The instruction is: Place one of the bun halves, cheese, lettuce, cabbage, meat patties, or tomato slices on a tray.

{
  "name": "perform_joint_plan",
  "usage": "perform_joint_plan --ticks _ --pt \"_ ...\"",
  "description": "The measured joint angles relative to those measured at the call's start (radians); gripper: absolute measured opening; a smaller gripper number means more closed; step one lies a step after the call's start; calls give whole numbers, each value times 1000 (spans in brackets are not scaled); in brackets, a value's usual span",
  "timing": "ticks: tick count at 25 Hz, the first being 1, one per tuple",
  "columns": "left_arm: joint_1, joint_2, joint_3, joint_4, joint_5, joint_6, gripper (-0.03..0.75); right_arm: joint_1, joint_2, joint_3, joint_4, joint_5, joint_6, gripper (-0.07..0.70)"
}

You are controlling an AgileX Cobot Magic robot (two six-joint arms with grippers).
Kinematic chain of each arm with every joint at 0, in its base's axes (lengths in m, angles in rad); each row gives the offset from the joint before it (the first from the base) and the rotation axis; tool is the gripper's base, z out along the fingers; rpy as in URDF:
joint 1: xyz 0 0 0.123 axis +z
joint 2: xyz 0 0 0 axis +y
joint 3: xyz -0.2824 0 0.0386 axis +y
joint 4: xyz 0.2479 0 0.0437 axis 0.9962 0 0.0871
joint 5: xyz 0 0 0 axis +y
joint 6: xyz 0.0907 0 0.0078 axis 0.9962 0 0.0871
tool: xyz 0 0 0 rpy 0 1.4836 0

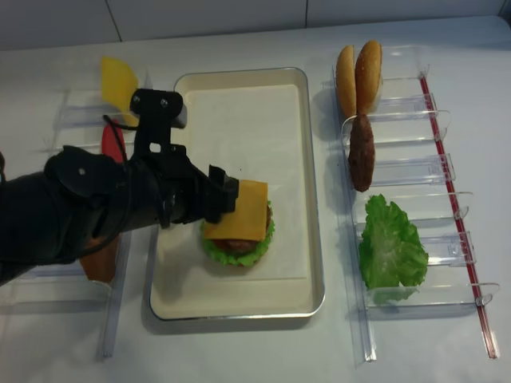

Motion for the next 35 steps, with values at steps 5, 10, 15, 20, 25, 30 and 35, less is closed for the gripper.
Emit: perform_joint_plan --ticks 5,10,15,20,25,30,35 --pt "56 0 -34 13 111 70 506 0 0 0 0 0 0 301" --pt "180 0 -120 142 271 92 506 0 0 0 0 0 0 301" --pt "254 0 -266 569 417 -105 506 0 0 0 0 0 0 301" --pt "254 0 -438 1033 556 -551 506 0 0 0 0 0 0 302" --pt "255 -2 -551 1143 683 -702 505 0 0 0 0 0 0 302" --pt "255 -75 -558 1143 818 -727 501 0 0 0 0 0 0 302" --pt "255 -222 -487 1143 887 -751 500 0 0 0 0 0 0 301"
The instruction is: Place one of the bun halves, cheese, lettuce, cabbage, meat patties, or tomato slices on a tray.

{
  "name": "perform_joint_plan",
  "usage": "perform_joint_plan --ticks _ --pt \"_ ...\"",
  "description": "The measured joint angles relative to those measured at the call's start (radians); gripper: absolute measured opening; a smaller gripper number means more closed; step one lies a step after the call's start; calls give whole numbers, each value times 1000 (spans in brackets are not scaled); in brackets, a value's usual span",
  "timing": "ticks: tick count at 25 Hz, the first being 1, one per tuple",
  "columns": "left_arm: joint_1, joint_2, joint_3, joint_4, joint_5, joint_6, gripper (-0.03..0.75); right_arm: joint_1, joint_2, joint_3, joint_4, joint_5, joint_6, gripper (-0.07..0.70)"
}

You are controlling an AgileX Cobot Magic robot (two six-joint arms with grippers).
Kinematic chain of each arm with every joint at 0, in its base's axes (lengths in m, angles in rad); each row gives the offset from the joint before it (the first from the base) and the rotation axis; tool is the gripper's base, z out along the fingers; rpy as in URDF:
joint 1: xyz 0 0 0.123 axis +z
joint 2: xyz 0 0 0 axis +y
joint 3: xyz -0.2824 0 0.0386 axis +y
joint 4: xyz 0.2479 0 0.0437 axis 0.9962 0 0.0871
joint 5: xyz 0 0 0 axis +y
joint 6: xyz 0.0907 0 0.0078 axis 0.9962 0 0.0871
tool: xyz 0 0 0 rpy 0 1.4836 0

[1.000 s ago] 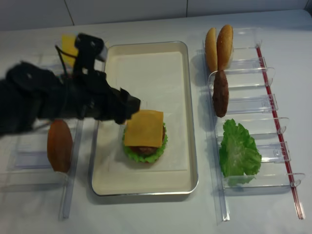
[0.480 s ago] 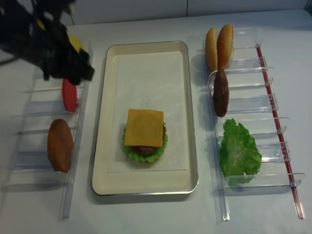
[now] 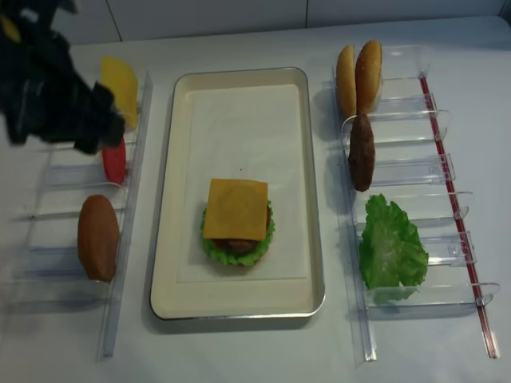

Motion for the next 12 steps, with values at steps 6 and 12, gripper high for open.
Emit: perform_joint_plan --ticks 6,12 --pt "0 -273 175 0 59 -31 499 0 0 0 0 0 0 302" --pt "0 -566 344 0 70 -54 498 0 0 0 0 0 0 301"
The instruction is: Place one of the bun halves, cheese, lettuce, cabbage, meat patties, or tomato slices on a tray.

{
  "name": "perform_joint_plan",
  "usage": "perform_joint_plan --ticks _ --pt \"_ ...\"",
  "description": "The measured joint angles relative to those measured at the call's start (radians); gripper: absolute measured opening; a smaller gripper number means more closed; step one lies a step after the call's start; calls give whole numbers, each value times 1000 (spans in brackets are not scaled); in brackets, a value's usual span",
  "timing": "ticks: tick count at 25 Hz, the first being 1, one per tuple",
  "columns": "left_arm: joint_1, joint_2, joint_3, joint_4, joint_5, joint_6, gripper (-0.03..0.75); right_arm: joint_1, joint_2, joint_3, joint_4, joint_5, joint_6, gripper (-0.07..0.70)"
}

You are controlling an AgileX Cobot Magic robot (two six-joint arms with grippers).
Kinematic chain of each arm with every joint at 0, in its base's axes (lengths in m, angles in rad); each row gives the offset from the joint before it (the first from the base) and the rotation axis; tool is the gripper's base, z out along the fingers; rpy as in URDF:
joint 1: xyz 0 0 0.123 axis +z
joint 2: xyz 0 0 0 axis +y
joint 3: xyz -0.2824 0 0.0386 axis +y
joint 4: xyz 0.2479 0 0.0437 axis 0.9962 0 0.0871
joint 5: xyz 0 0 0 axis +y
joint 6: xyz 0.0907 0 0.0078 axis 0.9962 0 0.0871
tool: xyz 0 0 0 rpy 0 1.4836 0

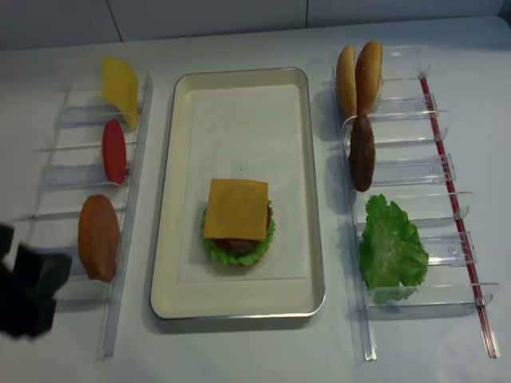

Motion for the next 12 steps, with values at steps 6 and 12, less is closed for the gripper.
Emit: perform_joint_plan --ticks 6,12 --pt "0 -251 144 0 4 -17 498 0 0 0 0 0 0 301" --pt "0 -460 287 0 -14 -57 498 0 0 0 0 0 0 302"
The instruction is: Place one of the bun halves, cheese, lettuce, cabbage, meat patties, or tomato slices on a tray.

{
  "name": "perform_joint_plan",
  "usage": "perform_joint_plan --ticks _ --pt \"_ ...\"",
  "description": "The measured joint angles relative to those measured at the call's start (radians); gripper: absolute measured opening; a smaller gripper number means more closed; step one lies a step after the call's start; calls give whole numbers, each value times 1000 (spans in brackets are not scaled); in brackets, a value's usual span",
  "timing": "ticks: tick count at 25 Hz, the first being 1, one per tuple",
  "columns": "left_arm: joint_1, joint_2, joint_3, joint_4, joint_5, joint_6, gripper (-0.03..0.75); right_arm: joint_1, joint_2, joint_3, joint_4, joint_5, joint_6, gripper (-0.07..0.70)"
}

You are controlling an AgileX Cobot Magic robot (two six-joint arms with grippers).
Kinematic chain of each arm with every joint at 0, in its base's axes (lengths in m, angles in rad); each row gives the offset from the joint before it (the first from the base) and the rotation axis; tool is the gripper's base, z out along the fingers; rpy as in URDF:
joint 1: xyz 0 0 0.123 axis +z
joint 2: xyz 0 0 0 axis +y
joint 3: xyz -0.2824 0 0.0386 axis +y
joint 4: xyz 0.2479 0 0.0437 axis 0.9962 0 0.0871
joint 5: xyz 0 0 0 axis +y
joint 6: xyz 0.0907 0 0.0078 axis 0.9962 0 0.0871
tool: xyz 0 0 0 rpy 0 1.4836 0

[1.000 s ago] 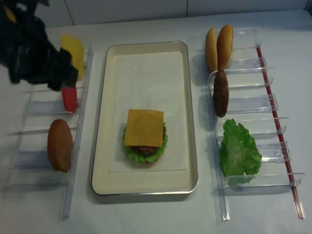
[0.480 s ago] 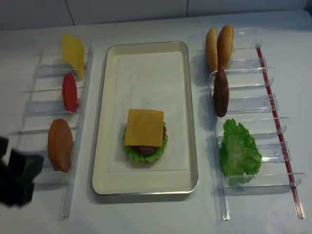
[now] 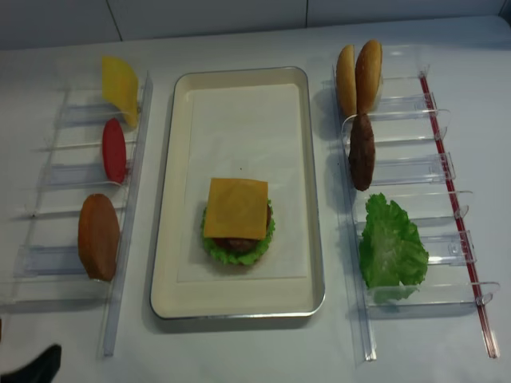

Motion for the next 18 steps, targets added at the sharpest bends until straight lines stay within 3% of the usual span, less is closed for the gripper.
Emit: perform_joint_plan --ticks 7,18 --pt "3 -187 67 42 -17 -75 477 0 0 0 0 0 0 301" --pt "3 -206 67 45 -21 -75 406 0 0 0 0 0 0 301"
